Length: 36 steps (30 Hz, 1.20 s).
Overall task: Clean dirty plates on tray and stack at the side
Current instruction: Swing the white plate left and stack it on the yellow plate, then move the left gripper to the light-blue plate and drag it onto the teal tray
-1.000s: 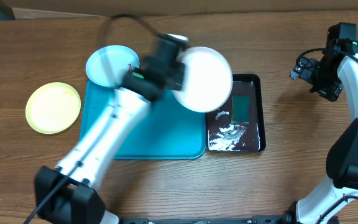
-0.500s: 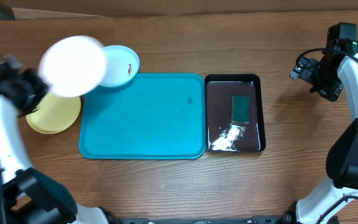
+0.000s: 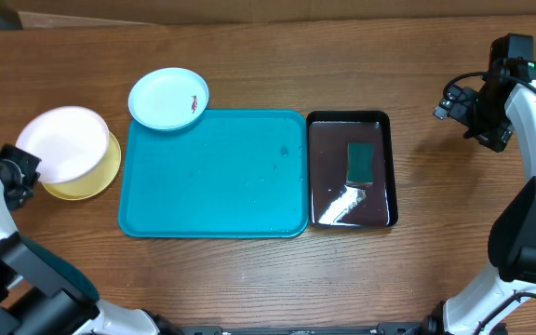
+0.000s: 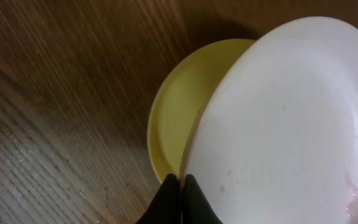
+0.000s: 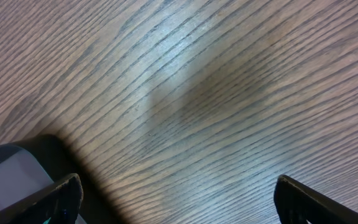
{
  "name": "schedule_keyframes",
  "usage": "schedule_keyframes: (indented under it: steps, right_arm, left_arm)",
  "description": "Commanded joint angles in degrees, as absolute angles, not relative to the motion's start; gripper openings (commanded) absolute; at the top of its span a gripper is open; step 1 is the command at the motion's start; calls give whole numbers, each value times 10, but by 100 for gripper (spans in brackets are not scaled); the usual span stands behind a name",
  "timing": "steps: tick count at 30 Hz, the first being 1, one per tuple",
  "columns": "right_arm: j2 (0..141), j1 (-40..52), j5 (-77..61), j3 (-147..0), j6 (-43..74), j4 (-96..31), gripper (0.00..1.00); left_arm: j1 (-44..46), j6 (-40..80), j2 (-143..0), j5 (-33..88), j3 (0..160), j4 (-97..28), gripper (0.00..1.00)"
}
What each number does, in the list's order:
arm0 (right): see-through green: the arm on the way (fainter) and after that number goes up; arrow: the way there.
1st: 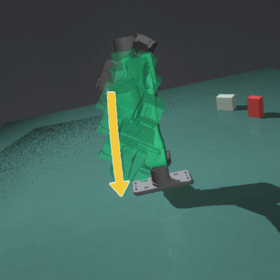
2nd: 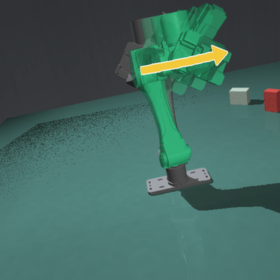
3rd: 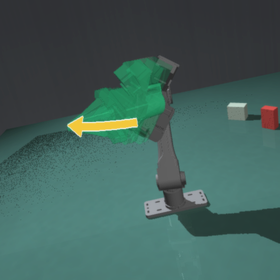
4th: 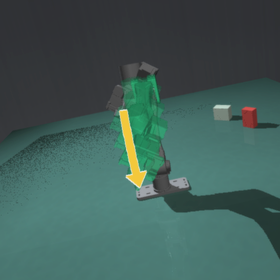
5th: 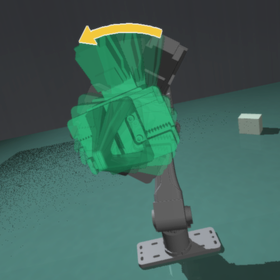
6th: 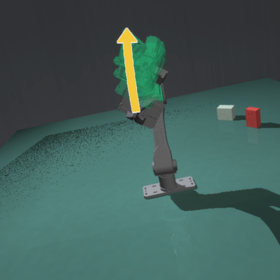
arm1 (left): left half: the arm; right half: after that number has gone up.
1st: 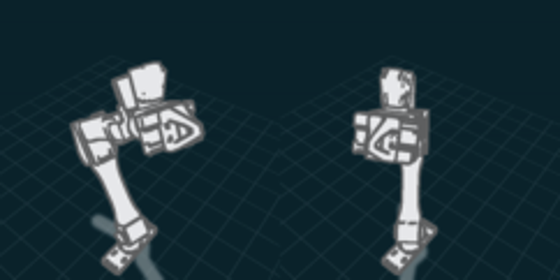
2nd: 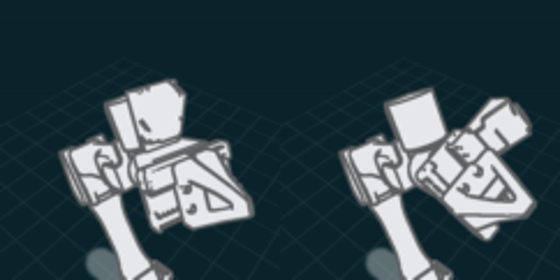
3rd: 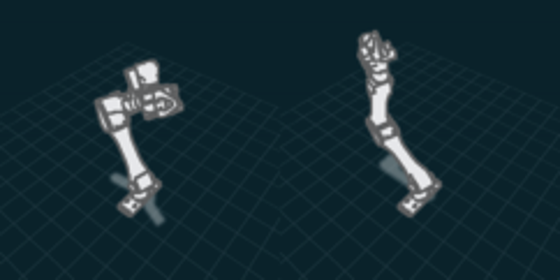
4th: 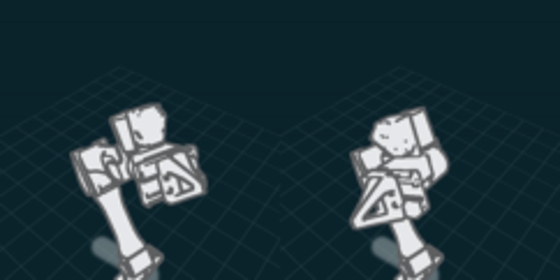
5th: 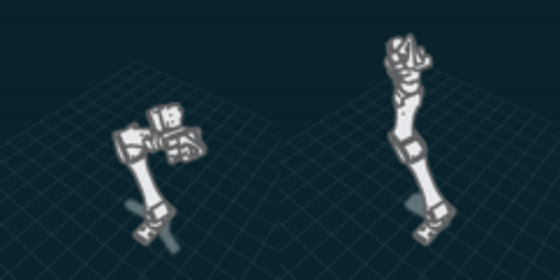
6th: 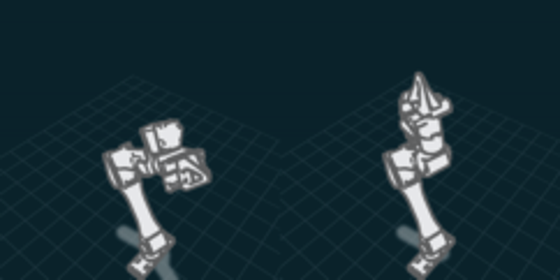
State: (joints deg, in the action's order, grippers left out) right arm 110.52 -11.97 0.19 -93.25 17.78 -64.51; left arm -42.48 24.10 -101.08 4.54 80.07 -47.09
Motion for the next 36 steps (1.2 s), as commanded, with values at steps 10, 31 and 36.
schedule_keyframes:
  steps: [10,31,36]
  right_arm:
    - [1100,-121,-1,-938,178,-643,100]
    - [1100,-121,-1,-938,178,-642,100]
    - [1100,-121,-1,-938,178,-642,100]
  left_arm:
    - [-423,253,-1070,18,788,-444,7]
    - [-251,276,-1050,135,901,-503,50]
    - [-164,327,-1077,49,901,-488,42]
